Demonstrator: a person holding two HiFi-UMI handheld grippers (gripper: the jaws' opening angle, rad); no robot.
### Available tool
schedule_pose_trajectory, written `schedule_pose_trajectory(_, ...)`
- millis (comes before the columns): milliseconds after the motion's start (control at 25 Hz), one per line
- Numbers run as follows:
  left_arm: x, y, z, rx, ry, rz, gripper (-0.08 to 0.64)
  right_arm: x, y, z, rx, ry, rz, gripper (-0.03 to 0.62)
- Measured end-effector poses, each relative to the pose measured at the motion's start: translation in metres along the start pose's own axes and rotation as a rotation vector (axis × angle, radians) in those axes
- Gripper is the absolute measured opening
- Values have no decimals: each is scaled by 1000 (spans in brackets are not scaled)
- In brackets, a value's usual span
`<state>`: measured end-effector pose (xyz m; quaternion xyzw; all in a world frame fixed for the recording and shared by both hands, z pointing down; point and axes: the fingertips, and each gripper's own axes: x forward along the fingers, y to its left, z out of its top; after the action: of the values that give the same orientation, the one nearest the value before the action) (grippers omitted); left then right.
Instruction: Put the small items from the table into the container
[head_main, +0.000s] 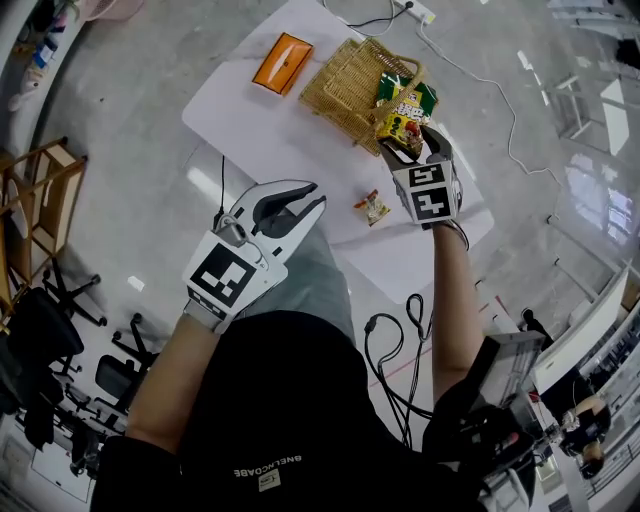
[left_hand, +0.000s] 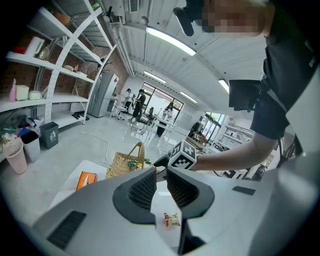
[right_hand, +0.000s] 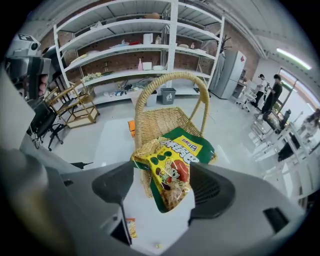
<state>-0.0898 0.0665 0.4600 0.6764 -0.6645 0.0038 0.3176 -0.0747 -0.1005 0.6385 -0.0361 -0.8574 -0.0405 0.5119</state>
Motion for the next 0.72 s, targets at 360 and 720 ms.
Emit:
schedule_pose_trajectory(360, -8, -21, 0, 28, -18, -19, 46, -34, 6, 3, 29, -66, -31, 333)
schedule_pose_trajectory(720, -8, -50, 5, 81, -24, -65, 46, -101, 19, 19, 98, -211, -74, 328)
